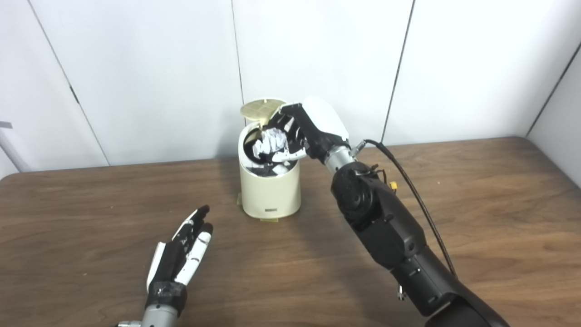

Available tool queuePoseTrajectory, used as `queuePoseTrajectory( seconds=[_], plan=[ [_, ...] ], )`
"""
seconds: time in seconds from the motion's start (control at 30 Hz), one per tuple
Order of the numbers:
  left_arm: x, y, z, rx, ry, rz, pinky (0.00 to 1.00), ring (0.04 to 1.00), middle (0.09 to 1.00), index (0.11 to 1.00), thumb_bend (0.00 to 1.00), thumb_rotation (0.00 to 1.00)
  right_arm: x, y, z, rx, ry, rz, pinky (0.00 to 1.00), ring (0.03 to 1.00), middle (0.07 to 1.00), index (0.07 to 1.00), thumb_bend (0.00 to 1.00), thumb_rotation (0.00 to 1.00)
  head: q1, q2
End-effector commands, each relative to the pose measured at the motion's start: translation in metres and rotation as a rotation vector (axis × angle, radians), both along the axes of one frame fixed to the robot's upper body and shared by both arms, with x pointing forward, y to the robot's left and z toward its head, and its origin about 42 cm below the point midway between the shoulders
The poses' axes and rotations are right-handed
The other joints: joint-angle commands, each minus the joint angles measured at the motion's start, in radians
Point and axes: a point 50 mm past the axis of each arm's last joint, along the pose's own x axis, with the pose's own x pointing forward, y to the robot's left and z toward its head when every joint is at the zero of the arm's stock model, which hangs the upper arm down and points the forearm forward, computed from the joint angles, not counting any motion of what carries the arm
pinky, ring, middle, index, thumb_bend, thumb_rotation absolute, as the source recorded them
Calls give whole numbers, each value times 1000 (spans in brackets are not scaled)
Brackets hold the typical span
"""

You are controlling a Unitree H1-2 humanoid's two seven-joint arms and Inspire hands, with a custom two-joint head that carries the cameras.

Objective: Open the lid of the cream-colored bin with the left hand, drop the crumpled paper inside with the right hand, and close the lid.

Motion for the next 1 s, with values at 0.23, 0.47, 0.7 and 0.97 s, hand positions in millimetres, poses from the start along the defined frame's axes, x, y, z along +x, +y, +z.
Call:
queuePoseTrajectory(
  seconds=[0.23, 0.47, 0.7, 0.97],
  plan=[
    [4, -1, 18, 16, -78, 2, 995, 979, 960, 941, 477, 661, 2, -1, 16, -19, -21, 11, 494, 557, 651, 670, 926, 105, 2, 3],
    [3, -1, 19, 25, -76, 4, 999, 979, 957, 942, 463, 647, 2, 0, 15, -13, -15, 18, 513, 555, 642, 659, 889, 85, 4, 4],
    [3, -1, 19, 30, -78, 6, 1000, 980, 960, 946, 460, 630, 1, 0, 14, -24, -6, 12, 508, 607, 718, 699, 884, 116, 3, 6],
    [4, 0, 19, 25, -74, 4, 1000, 984, 964, 948, 451, 630, -5, -4, 18, 37, -81, -14, 378, 412, 506, 552, 539, 1, 2, 5]
  ],
)
